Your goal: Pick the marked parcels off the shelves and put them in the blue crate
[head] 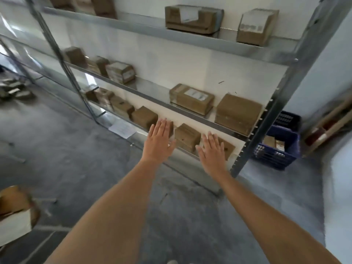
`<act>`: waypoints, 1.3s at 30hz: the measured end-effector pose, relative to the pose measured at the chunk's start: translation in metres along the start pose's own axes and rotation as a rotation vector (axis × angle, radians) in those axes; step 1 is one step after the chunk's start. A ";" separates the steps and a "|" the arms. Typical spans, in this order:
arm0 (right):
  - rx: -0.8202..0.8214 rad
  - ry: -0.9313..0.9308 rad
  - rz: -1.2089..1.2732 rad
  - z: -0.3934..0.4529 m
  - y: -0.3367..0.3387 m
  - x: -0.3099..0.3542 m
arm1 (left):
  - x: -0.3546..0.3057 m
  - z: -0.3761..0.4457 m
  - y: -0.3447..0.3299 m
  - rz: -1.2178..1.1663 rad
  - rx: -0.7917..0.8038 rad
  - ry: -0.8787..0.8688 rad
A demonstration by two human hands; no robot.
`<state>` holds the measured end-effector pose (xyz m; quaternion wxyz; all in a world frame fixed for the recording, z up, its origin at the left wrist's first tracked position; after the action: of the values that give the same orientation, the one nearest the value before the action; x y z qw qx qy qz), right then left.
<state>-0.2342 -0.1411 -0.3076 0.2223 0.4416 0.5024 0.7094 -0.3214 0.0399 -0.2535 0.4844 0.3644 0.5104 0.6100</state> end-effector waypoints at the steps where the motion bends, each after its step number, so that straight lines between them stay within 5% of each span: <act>1: 0.003 0.022 0.007 0.014 -0.006 0.014 | 0.019 0.006 0.001 0.009 -0.007 0.025; 13: 0.010 0.006 0.079 0.196 -0.043 0.029 | 0.098 0.155 -0.039 -0.026 0.032 0.157; 27: -0.195 -0.704 0.541 0.360 -0.057 -0.044 | 0.147 0.370 -0.142 -0.268 0.312 0.196; 33: -0.386 -1.039 0.726 0.384 -0.078 -0.053 | 0.151 0.445 -0.194 -0.679 0.495 0.249; 39: -0.490 -1.146 0.751 0.374 -0.081 -0.059 | 0.134 0.471 -0.220 -1.044 0.659 0.406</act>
<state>0.1034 0.0392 -0.3658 0.2846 0.8240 -0.0514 0.4872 0.1333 0.2984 -0.3741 0.4738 0.0754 0.8622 0.1624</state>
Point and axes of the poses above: each hand's wrist, its own z-axis towards the middle knuckle, its own y-axis out of the back of the hand, x = y × z, the point moved 4 cm from there along z, towards the middle knuckle, and after that the axes turned 2 degrees about -y, right-handed, at the moved point
